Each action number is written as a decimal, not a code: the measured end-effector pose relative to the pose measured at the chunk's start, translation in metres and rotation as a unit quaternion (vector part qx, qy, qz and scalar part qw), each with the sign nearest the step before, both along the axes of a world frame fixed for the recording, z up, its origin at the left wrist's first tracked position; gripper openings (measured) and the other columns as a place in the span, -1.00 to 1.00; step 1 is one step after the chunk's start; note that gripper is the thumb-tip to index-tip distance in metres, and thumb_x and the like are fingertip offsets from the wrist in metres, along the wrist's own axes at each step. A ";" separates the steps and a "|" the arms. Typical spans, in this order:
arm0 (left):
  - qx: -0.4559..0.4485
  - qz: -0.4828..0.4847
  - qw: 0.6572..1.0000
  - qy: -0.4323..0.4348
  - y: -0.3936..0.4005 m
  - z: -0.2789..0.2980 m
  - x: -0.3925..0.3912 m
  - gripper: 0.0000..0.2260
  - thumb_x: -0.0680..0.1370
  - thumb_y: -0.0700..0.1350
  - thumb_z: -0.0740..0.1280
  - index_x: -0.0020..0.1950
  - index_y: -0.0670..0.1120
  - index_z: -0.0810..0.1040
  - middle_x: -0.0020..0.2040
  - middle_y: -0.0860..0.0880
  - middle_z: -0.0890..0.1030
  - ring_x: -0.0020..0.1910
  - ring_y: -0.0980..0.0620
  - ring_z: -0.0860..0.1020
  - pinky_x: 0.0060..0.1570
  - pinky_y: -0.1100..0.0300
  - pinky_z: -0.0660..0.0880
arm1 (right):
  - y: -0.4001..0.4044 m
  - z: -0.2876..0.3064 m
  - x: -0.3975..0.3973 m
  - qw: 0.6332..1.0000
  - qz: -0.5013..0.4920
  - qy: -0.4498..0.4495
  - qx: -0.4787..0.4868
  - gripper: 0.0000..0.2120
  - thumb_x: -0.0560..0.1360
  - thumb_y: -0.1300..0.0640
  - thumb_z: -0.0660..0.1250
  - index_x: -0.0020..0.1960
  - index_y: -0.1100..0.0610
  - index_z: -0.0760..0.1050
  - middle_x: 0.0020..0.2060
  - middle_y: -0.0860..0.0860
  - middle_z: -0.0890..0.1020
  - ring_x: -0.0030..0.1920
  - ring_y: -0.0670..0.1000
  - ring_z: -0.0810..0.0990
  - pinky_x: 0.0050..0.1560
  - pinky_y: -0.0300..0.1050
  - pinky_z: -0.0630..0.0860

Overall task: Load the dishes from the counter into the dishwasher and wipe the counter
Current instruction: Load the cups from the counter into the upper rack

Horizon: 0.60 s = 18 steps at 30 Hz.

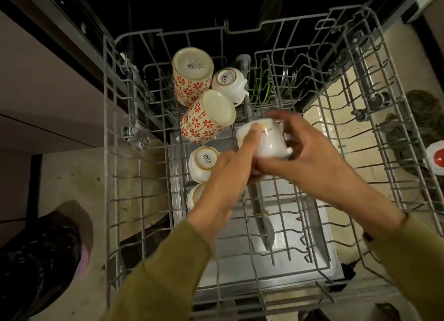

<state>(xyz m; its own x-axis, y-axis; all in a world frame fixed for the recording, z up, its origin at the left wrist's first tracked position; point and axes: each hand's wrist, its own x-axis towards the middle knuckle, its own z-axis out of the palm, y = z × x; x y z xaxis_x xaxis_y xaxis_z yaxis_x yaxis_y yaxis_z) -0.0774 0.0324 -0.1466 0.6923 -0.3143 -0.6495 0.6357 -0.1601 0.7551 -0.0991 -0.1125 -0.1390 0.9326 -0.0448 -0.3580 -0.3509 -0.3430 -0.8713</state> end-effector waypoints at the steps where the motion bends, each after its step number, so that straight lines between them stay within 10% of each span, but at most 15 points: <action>1: 0.031 -0.024 0.998 -0.048 -0.001 0.000 0.008 -0.59 0.59 0.28 0.18 -0.05 -0.01 0.63 -0.08 -0.12 0.72 -0.06 0.02 0.69 0.05 0.19 0.62 | -0.004 -0.004 0.004 1.000 -0.029 -0.006 -0.011 -0.25 0.29 0.03 0.59 0.38 -0.08 0.31 0.13 -0.14 0.54 0.01 -0.15 0.62 -0.14 -0.29 0.60; 4: 0.170 -0.069 0.945 -0.271 -0.001 -0.003 0.035 -0.66 0.65 0.14 0.20 -0.01 -0.10 0.58 -0.04 -0.14 0.67 -0.17 0.01 0.62 -0.21 0.30 0.51 | -0.013 -0.012 0.020 0.994 -0.108 -0.002 -0.028 -0.19 0.27 0.02 0.60 0.38 0.02 0.24 0.13 -0.07 0.51 0.01 -0.15 0.59 -0.15 -0.33 0.57; 9: 0.428 -0.222 0.750 -0.453 0.007 -0.033 0.087 -0.43 0.56 0.11 0.33 0.49 -0.12 0.34 0.46 -0.10 0.40 0.45 -0.16 0.31 0.46 -0.08 0.22 | -0.023 -0.026 0.044 0.976 -0.210 0.037 0.048 -0.10 0.11 -0.07 0.65 0.31 0.11 0.28 0.13 0.06 0.57 0.04 0.01 0.65 0.06 -0.06 0.61; 18: 0.414 -0.228 0.767 -0.433 0.023 -0.047 0.096 -0.30 0.45 0.09 0.49 0.50 -0.10 0.31 0.44 -0.07 0.40 0.41 -0.17 0.35 0.39 -0.08 0.33 | -0.016 -0.033 0.056 0.929 -0.253 0.103 0.250 -0.45 0.36 0.12 0.49 0.30 0.19 0.44 0.16 0.17 0.55 0.10 0.14 0.61 -0.04 0.06 0.66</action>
